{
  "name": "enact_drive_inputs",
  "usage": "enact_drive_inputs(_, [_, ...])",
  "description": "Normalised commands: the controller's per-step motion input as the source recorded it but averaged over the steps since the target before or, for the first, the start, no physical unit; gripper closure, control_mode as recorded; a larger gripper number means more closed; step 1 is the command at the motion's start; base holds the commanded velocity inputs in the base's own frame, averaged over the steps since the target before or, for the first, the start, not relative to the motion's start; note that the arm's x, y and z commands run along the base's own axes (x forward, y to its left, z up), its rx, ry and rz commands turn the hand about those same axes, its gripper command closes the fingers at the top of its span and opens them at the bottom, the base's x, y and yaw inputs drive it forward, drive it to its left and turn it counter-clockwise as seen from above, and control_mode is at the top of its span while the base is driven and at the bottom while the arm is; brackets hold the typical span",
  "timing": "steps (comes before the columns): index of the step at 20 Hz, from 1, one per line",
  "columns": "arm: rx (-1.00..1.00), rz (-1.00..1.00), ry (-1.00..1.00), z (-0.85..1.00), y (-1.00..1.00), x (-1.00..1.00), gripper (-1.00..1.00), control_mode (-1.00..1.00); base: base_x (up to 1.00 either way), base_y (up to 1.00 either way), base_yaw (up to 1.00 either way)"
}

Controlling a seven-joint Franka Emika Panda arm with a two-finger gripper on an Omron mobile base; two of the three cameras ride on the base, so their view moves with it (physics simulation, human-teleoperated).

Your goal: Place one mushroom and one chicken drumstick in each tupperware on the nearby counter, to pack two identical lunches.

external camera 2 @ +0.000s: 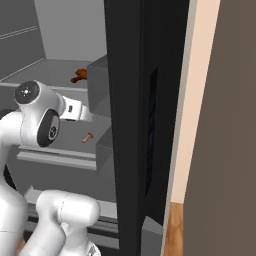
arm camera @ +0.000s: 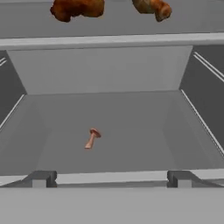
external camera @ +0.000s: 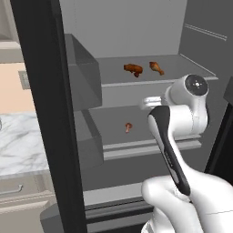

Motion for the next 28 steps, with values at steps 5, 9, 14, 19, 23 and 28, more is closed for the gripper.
enact_drive_inputs(5, [0.01,-0.07,0.00,0.41,0.07,0.26,-1.00,-1.00,0.00,0.00,0.00])
enact_drive_inputs(9, [0.01,-0.04,0.00,0.27,0.11,0.25,-1.00,-1.00,0.00,0.00,0.00])
enact_drive_inputs(14, [0.07,-0.01,0.00,0.16,0.11,0.33,-1.00,-1.00,0.00,0.00,0.00])
enact_drive_inputs(19, [0.09,0.00,0.00,0.07,0.13,0.44,-1.00,-1.00,0.00,0.00,0.00])
enact_drive_inputs(23, [0.06,0.00,0.00,0.01,0.18,0.62,-1.00,-1.00,0.00,0.00,0.00])
enact_drive_inputs(28, [0.01,0.00,0.01,0.03,0.19,0.62,-1.00,-1.00,0.00,0.00,0.00])
